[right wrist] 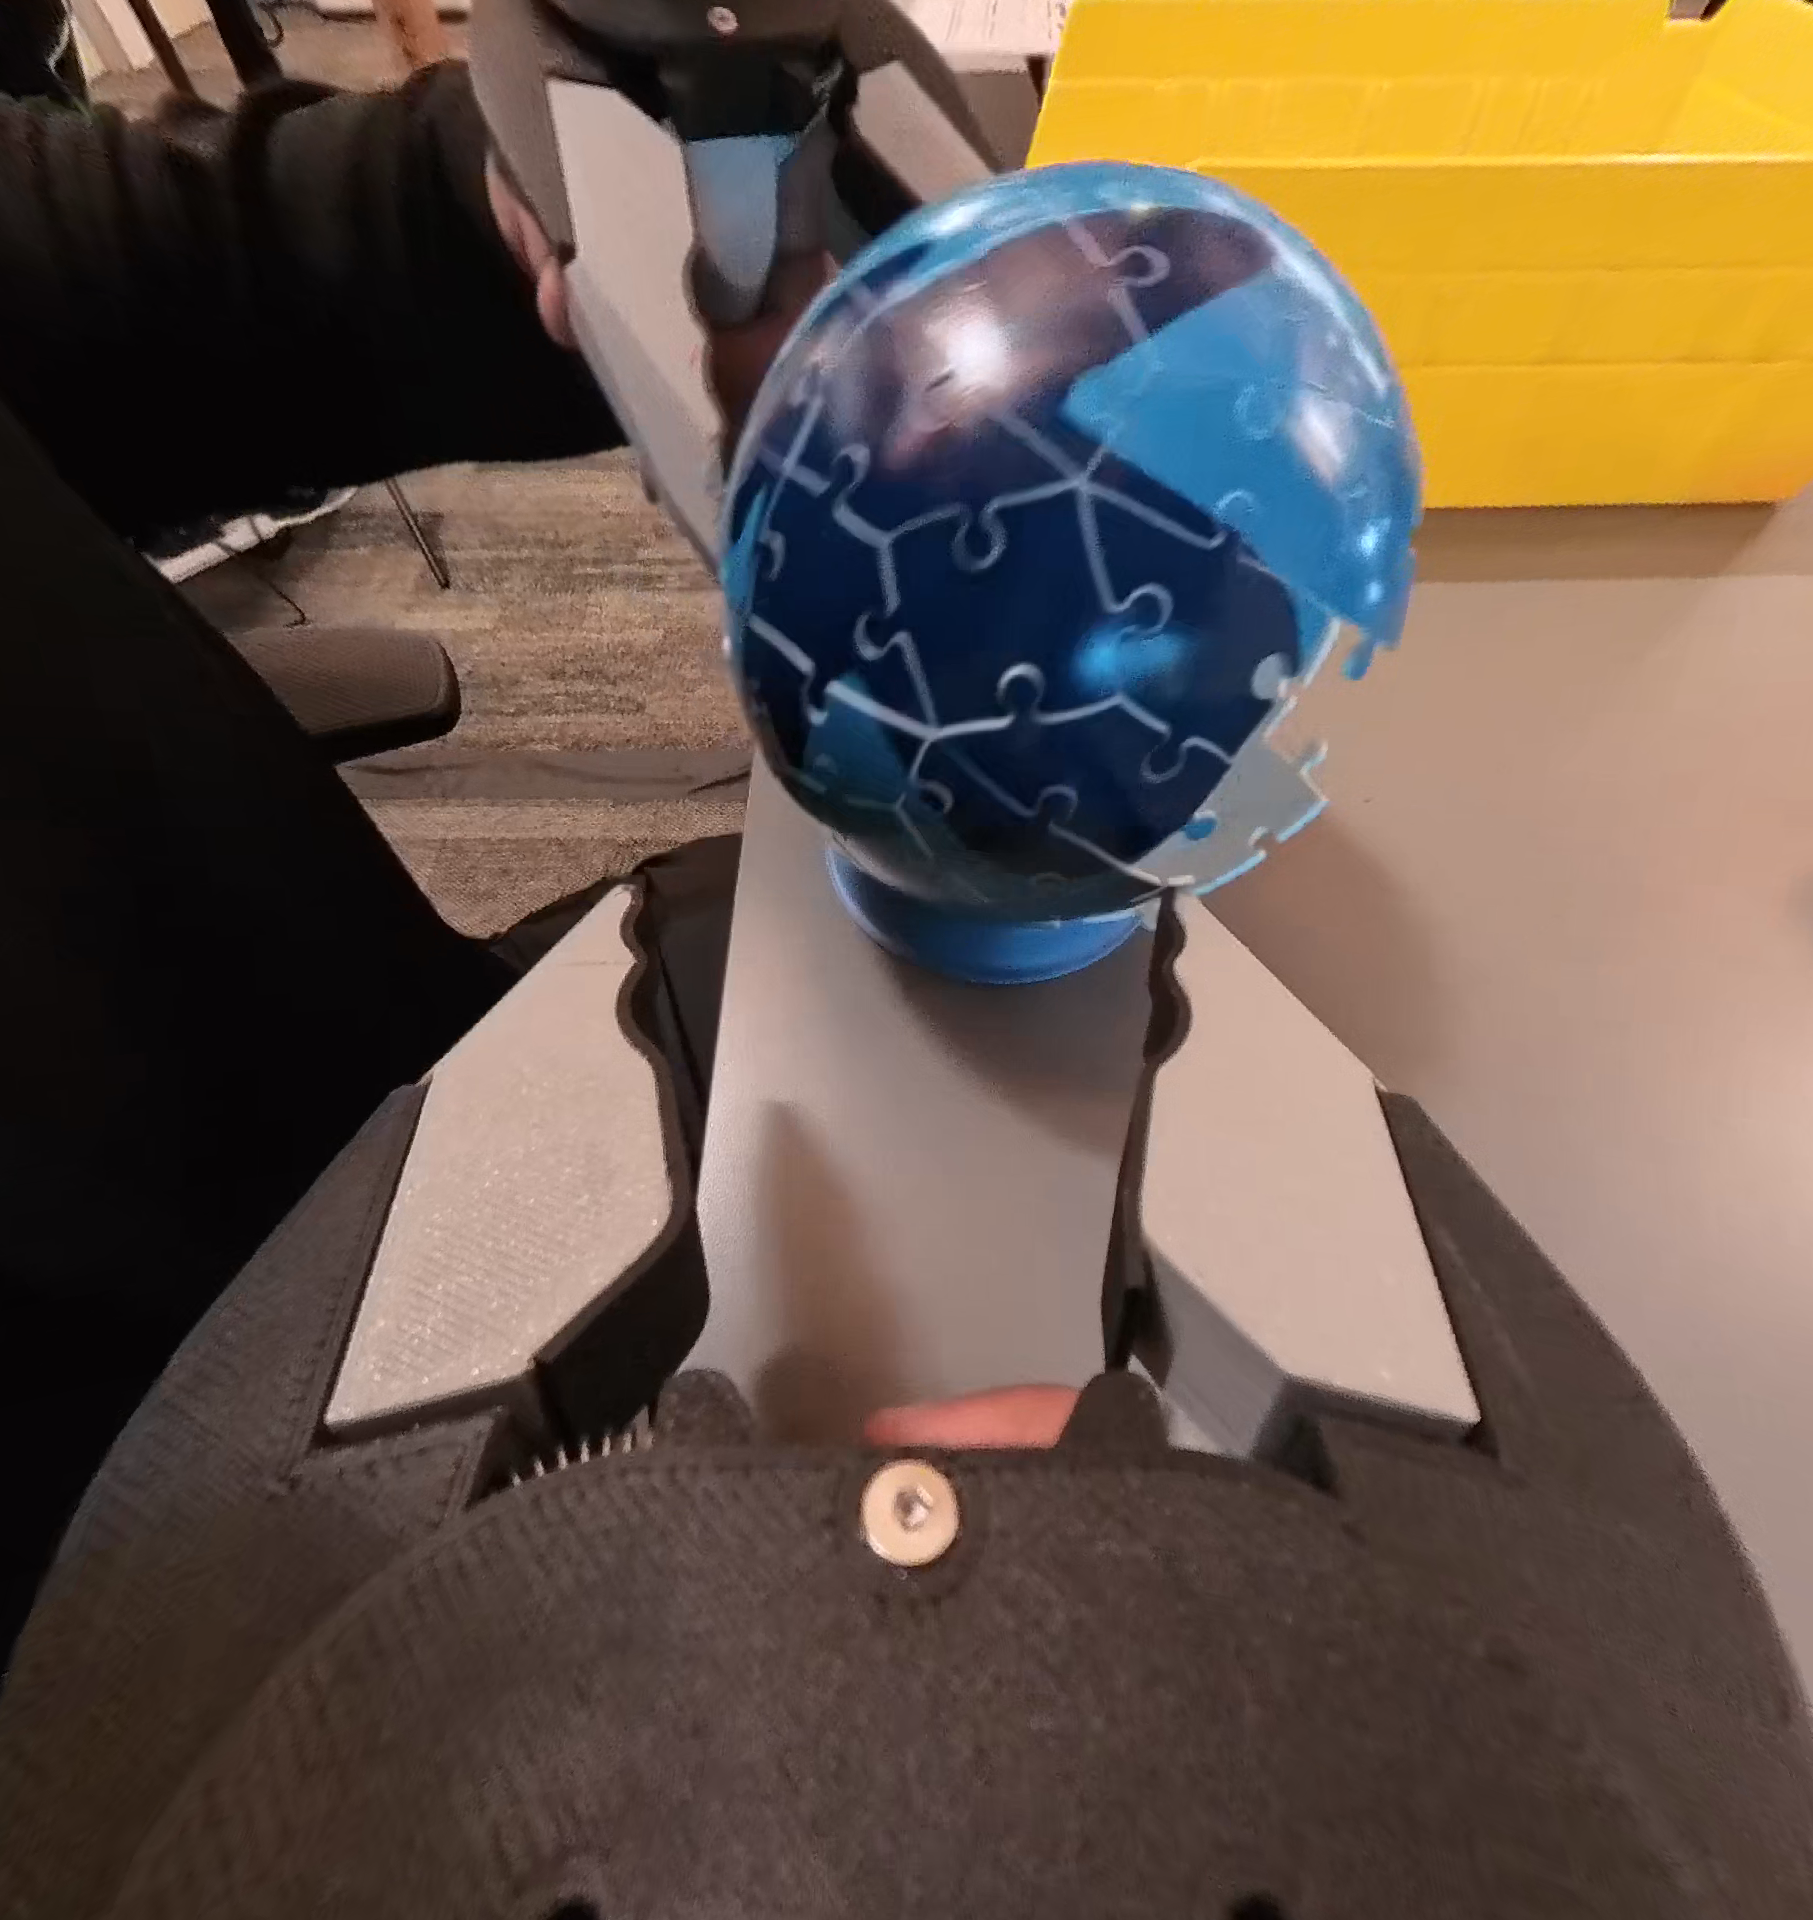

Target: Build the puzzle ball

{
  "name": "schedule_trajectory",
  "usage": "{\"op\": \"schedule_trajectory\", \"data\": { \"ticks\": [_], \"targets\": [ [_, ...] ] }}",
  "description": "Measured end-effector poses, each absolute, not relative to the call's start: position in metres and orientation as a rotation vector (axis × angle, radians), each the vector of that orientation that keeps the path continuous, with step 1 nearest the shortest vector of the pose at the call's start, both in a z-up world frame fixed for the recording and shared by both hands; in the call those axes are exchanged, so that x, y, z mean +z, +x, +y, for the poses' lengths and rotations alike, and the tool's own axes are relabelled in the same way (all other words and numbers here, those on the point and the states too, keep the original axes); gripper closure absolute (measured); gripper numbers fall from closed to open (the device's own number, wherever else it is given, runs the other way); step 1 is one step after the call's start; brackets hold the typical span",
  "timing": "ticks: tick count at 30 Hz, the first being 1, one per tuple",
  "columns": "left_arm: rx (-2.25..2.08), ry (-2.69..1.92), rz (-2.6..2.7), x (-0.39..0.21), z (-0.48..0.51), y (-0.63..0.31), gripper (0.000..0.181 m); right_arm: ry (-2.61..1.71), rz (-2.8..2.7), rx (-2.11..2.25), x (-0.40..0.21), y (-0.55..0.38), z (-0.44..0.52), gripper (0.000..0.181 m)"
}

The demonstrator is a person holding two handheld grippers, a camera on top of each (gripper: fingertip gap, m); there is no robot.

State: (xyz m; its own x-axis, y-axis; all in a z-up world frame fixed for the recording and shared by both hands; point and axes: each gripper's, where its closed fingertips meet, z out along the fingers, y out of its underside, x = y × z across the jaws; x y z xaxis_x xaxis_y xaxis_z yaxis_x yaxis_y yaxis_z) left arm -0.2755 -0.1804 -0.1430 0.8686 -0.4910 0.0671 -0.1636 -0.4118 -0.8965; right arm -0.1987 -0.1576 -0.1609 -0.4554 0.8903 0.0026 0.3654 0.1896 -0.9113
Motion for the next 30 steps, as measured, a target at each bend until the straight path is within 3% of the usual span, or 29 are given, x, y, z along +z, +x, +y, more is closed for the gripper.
{"op": "schedule_trajectory", "data": {
  "ticks": [4, 7, 19, 30],
  "targets": [
    [-0.399, -1.891, 0.419, -0.120, -0.177, -0.295, 0.090, -1.123, -1.993, 1.236, -0.166, -0.195, -0.169, 0.086],
    [-0.429, -1.850, 0.356, -0.113, -0.175, -0.307, 0.098, -1.049, -2.028, 1.245, -0.165, -0.192, -0.180, 0.095],
    [-0.488, -1.869, 0.440, -0.115, -0.205, -0.284, 0.086, -0.870, -2.091, 1.159, -0.166, -0.168, -0.151, 0.094],
    [-0.171, -2.026, 0.469, -0.146, -0.185, -0.265, 0.080, -0.667, -2.209, 0.973, -0.187, -0.176, -0.163, 0.093]
  ]
}}
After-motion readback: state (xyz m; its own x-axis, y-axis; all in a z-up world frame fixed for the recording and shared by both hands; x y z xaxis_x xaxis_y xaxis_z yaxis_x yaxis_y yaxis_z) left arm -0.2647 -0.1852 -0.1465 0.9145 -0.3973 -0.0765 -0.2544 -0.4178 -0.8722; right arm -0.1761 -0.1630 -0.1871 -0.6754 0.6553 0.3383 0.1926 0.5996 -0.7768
